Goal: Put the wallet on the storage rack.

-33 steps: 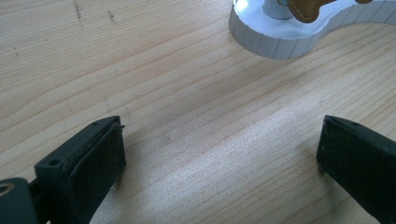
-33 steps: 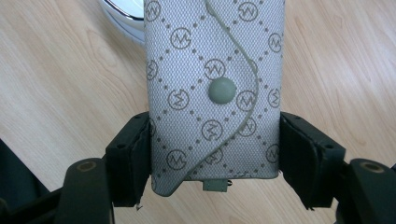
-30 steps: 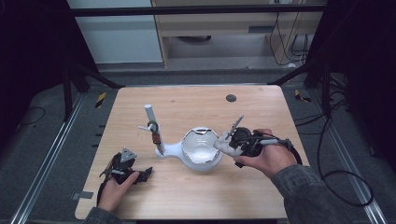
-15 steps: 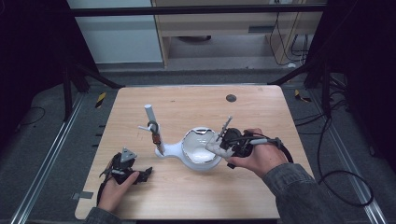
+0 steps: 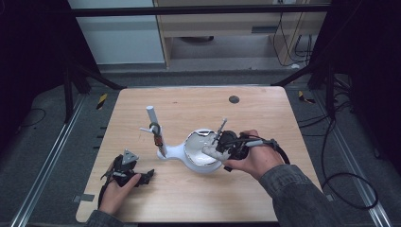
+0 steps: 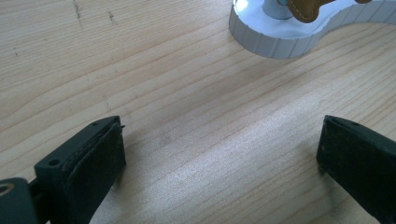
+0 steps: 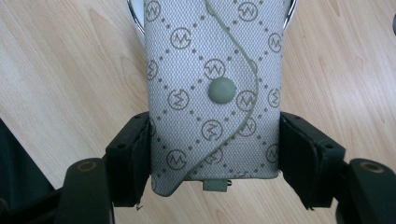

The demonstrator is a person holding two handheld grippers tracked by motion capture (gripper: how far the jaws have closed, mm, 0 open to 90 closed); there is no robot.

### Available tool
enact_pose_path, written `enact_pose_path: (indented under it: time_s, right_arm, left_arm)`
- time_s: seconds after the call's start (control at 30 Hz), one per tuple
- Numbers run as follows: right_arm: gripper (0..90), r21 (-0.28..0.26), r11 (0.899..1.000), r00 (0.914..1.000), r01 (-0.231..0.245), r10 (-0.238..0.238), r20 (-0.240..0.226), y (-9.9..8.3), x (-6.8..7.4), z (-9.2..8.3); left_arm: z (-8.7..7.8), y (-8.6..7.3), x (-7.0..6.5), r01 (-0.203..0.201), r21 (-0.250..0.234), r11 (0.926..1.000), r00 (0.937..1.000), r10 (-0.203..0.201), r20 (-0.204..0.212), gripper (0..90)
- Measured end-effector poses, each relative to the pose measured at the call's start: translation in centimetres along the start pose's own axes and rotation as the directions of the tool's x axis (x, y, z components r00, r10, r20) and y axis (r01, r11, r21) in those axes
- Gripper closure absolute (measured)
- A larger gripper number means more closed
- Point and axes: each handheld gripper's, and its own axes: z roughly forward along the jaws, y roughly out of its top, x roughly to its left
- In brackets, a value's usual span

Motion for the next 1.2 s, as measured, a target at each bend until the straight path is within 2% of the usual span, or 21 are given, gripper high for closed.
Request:
enact_pose_path:
  time_s: [0.37, 0.67, 0.9, 1.2]
  right_arm:
    - [31.6, 0.017, 1.000, 0.9998, 0.014, -0.013, -0.014, 0.7, 0.5, 0.5]
    - [31.6, 0.058, 0.997, 0.9987, 0.042, -0.040, -0.033, 2.4, 0.9, 1.7]
    - [31.6, 0.087, 0.994, 0.9977, 0.059, -0.056, -0.039, 3.4, 0.9, 2.4]
    - [31.5, 0.098, 0.993, 0.9975, 0.059, -0.055, -0.045, 3.9, 0.7, 2.9]
  left_arm:
    - [0.0, 0.0, 0.0, 0.000, 0.000, 1.0000, 1.0000, 0.000, 0.000, 0.2]
    - [0.0, 0.0, 0.0, -0.001, 0.003, 1.0000, 1.0000, 0.001, 0.001, 0.2]
    - [0.0, 0.0, 0.0, -0.001, 0.003, 1.0000, 1.0000, 0.001, 0.001, 0.1]
    - [0.0, 0.0, 0.0, -0.001, 0.003, 1.0000, 1.0000, 0.001, 0.001, 0.1]
